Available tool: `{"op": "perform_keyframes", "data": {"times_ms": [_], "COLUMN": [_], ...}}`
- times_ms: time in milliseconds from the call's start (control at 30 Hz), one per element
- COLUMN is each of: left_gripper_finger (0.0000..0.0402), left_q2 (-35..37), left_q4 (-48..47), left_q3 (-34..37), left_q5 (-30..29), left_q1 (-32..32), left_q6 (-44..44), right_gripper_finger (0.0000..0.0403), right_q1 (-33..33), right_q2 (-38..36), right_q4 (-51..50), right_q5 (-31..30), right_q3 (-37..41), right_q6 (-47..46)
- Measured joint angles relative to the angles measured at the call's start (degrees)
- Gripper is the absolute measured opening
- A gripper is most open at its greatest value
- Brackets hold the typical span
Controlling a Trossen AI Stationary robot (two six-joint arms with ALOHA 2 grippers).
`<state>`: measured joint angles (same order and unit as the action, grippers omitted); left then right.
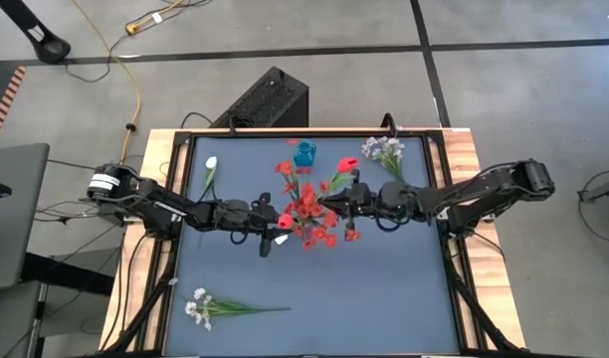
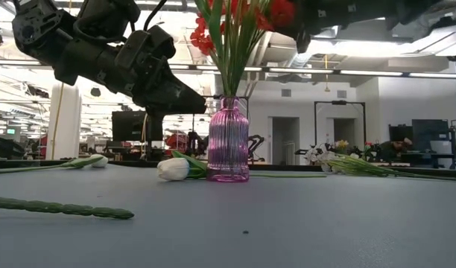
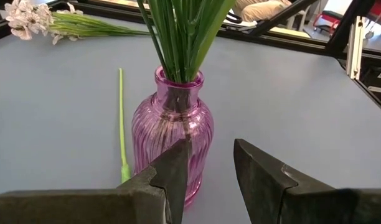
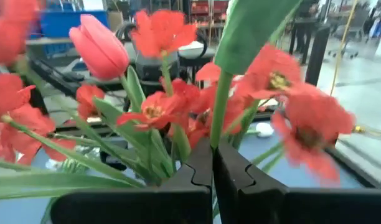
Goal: Sort flowers into vase by color
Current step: Put the red tulip into the violet vase
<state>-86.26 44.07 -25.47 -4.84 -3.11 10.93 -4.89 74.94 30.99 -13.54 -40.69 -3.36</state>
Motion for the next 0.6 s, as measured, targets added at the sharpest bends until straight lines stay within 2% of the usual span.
{"op": "perform_keyframes", "data": {"times_ms": [100,600], "left_gripper_finger": [0.0119,0.0119], "left_q2": [0.0,0.0], "left_q4": [0.0,0.0], "left_q3": [0.0,0.0], "left_q5": [0.0,0.0], "left_q1": [0.0,0.0], "left_q6": [-0.2,0.4], "right_gripper_finger": [0.0025,0.0025], "right_q1": [0.0,0.9], "right_q2": [0.1,2.0], "right_q4": [-4.0,-6.9], "right_q5": [0.0,0.0], "right_q3": [-1.5,-1.7], "right_q6": [-1.1,-4.4]}}
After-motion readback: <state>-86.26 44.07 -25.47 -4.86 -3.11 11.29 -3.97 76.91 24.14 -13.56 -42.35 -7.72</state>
